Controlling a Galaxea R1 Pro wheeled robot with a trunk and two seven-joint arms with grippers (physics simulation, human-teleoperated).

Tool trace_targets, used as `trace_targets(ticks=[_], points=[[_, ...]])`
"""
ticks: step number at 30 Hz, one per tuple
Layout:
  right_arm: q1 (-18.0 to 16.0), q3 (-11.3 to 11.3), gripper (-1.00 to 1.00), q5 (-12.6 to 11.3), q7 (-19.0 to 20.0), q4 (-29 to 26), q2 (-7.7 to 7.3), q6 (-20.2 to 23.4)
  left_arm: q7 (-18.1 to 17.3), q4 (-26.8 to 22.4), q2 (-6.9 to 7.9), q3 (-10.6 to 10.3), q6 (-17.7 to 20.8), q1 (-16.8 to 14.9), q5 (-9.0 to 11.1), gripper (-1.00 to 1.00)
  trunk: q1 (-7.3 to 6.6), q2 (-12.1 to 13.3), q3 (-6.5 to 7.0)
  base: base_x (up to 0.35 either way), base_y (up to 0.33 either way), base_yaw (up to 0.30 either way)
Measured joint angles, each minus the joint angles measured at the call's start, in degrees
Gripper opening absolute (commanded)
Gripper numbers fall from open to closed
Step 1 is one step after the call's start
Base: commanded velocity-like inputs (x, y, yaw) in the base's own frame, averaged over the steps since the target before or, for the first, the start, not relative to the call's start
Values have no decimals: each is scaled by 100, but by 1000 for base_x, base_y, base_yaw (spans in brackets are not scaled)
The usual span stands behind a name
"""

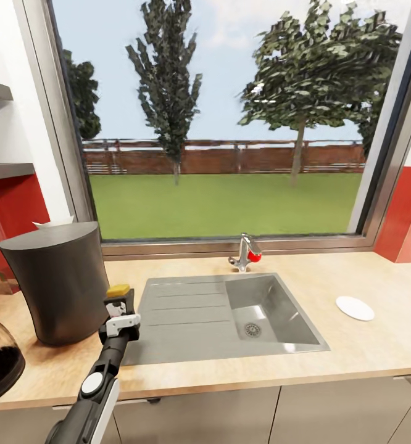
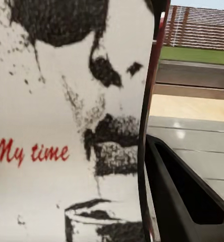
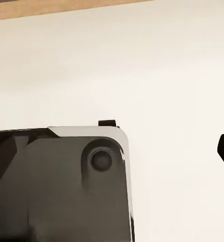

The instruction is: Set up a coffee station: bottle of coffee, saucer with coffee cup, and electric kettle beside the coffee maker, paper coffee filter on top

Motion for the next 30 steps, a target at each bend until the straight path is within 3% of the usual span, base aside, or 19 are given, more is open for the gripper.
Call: trace_targets(ticks=[12, 23, 30], points=[[0, 0, 100, 0, 0, 8, 0, -3, -1, 47, 2, 9, -3, 0, -7, -100, 0, 0, 0, 0, 0, 0], [0, 1, 100, 24, 1, 17, 118, 0, 14, 82, 20, 25, -108, 76, 1, -100, 0, 0, 0, 4, 0, 0], [0, 0, 100, 24, 1, 22, 123, 0, 20, 81, 20, 25, -106, 79, -6, -100, -2, 0, 0, 199, 0, 0]])
